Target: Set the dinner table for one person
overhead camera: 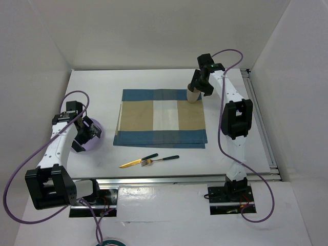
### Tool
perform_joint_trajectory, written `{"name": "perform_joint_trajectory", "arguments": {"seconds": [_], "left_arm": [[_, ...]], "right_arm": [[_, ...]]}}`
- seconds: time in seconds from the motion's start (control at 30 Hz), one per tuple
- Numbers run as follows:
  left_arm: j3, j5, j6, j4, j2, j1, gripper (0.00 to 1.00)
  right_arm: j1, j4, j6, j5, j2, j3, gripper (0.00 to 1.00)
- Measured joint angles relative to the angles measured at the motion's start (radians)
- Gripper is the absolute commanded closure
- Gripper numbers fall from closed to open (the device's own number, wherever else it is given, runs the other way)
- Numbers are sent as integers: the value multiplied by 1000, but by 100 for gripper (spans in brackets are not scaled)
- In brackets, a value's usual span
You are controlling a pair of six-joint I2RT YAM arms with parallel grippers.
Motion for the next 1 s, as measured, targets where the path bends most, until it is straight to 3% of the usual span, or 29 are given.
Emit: {"name": "perform_joint_trajectory", "arguments": {"seconds": [0.17,0.37,0.57,0.8,0.9,1.0], "left_arm": [[0,23,1,18,0,38,0],[-15,30,-13,43,17,120,5],[-104,63,-79,89,26,243,13],[-112,100,-128,190,210,309,19],[-113,101,-147,231,237,326,25],[-113,103,-167,265,257,336,49]], "right_arm": [[0,1,-10,-37,0,1,1],[0,5,-13,-64,-50,-3,1],[-8,46,-17,-120,-248,-81,1],[-26,82,-28,-177,-449,-182,1],[-32,87,-31,-196,-499,-237,1],[-34,87,-33,-198,-532,-275,1]]}}
